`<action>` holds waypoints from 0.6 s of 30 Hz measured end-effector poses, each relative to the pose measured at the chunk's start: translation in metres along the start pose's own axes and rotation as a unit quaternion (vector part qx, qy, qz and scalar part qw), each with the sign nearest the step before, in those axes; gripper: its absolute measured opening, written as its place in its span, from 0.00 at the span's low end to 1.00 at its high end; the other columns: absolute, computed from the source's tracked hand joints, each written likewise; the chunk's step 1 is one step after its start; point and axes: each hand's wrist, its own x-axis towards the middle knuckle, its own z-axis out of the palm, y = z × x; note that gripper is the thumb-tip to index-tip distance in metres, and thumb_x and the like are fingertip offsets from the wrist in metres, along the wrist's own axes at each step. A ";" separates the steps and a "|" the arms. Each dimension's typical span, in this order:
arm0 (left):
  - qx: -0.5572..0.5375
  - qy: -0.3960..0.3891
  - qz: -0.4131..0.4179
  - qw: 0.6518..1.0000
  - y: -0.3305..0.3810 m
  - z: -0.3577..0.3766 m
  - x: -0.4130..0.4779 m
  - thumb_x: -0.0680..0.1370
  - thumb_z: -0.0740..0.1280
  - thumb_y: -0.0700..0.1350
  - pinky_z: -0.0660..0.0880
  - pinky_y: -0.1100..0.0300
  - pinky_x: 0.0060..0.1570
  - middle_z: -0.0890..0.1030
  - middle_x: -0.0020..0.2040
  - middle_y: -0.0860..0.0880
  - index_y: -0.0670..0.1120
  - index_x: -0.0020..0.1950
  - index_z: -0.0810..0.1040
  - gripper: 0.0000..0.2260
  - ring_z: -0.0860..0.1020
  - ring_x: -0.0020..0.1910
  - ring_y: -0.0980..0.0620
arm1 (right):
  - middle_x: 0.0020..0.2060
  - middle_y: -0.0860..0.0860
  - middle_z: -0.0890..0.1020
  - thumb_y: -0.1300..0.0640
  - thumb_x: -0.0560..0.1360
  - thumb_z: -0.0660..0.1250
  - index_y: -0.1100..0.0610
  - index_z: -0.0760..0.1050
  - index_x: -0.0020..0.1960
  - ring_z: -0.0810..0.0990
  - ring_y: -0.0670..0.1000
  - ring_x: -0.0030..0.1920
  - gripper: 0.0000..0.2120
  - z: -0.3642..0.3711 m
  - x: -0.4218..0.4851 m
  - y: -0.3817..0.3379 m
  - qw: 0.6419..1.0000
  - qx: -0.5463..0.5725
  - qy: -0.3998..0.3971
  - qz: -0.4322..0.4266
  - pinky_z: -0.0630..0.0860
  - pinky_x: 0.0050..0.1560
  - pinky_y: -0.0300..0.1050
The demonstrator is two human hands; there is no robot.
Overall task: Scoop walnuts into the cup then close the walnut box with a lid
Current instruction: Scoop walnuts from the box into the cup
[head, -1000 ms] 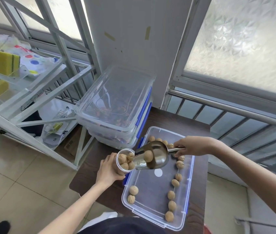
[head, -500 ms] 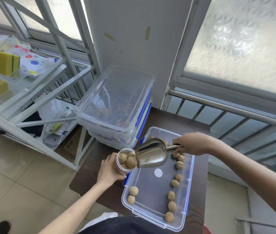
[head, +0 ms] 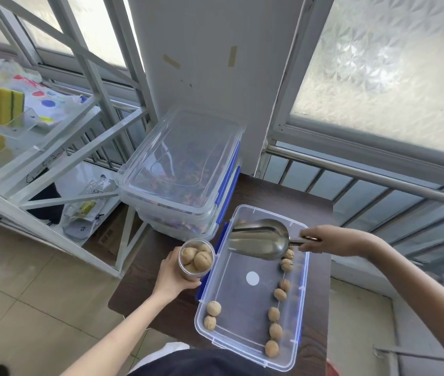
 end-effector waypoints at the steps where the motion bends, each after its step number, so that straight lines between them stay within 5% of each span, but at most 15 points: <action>1: -0.009 0.001 -0.007 1.000 -0.003 0.000 0.000 0.54 0.81 0.48 0.75 0.49 0.58 0.79 0.53 0.50 0.49 0.55 0.70 0.34 0.78 0.54 0.48 | 0.33 0.45 0.71 0.52 0.79 0.60 0.51 0.68 0.40 0.68 0.39 0.31 0.09 0.011 0.003 0.003 0.999 0.053 -0.010 0.004 0.66 0.34 0.34; 6: -0.053 -0.006 -0.029 0.998 -0.013 0.004 -0.002 0.55 0.82 0.44 0.73 0.57 0.55 0.79 0.52 0.50 0.47 0.56 0.72 0.34 0.77 0.54 0.50 | 0.31 0.49 0.69 0.54 0.80 0.59 0.56 0.67 0.47 0.65 0.39 0.20 0.06 0.105 0.037 0.009 0.933 0.346 0.047 0.087 0.62 0.23 0.32; 11: -0.049 -0.020 -0.045 0.998 -0.025 0.005 -0.003 0.53 0.83 0.46 0.71 0.59 0.51 0.80 0.49 0.52 0.50 0.54 0.72 0.33 0.77 0.51 0.52 | 0.28 0.50 0.68 0.56 0.80 0.56 0.55 0.62 0.38 0.63 0.42 0.17 0.12 0.176 0.074 -0.020 0.861 0.464 0.089 0.188 0.57 0.16 0.33; 15: -0.042 -0.020 -0.067 0.997 -0.032 0.006 -0.005 0.54 0.84 0.46 0.70 0.60 0.51 0.80 0.49 0.51 0.50 0.53 0.72 0.32 0.77 0.50 0.52 | 0.30 0.51 0.67 0.56 0.80 0.56 0.55 0.61 0.39 0.63 0.47 0.25 0.11 0.215 0.103 -0.037 0.798 0.536 0.126 0.245 0.58 0.16 0.34; 18: -0.028 -0.017 -0.078 0.996 -0.038 0.006 -0.005 0.54 0.84 0.47 0.73 0.57 0.55 0.82 0.53 0.47 0.47 0.55 0.74 0.34 0.79 0.54 0.48 | 0.33 0.52 0.69 0.53 0.80 0.56 0.57 0.65 0.47 0.66 0.48 0.29 0.07 0.235 0.121 -0.045 0.792 0.524 0.141 0.281 0.63 0.24 0.39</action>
